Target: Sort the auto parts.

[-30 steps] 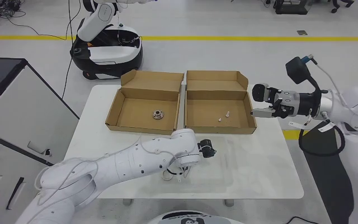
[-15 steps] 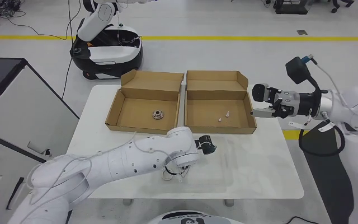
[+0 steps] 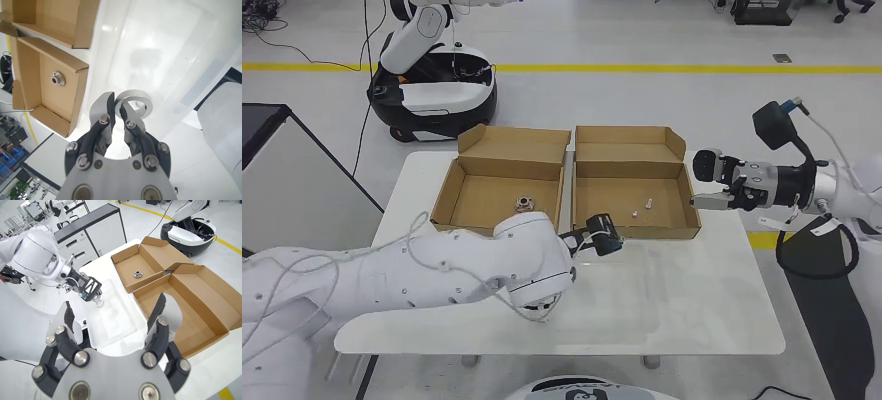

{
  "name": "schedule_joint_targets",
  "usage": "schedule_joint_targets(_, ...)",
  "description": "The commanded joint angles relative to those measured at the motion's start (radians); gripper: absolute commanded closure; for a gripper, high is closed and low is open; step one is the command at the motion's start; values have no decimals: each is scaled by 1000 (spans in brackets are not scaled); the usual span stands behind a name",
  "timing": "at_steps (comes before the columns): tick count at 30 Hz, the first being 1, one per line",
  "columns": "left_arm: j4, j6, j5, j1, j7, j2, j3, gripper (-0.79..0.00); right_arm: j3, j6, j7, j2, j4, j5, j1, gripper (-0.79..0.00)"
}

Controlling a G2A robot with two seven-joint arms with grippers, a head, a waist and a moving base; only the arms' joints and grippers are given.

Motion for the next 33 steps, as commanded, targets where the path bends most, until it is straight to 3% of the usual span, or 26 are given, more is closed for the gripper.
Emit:
schedule_joint_targets(1,-46,9,-20,-41,0,38,-5,0,0,0,0,0,0,0,0,-785)
schedule_joint_targets(6,-154,18,-52,-111,0,111,-24,0,0,0,0,0,0,0,0,-785)
schedule_joint_targets(16,-158,18,-58,-109,13,115,-27,0,0,0,0,0,0,0,0,-785)
schedule_joint_targets(19,-108,38,-79,-74,89,128,-64,0,0,0,0,0,0,0,0,-785)
schedule_joint_targets(24,-32,50,-247,21,256,184,-223,0,0,0,0,0,0,0,0,-785)
schedule_joint_targets(29,64,-108,-444,161,360,256,-383,0,0,0,0,0,0,0,0,-785)
schedule_joint_targets(33,125,-236,-533,258,398,296,-461,0,0,0,0,0,0,0,0,-785)
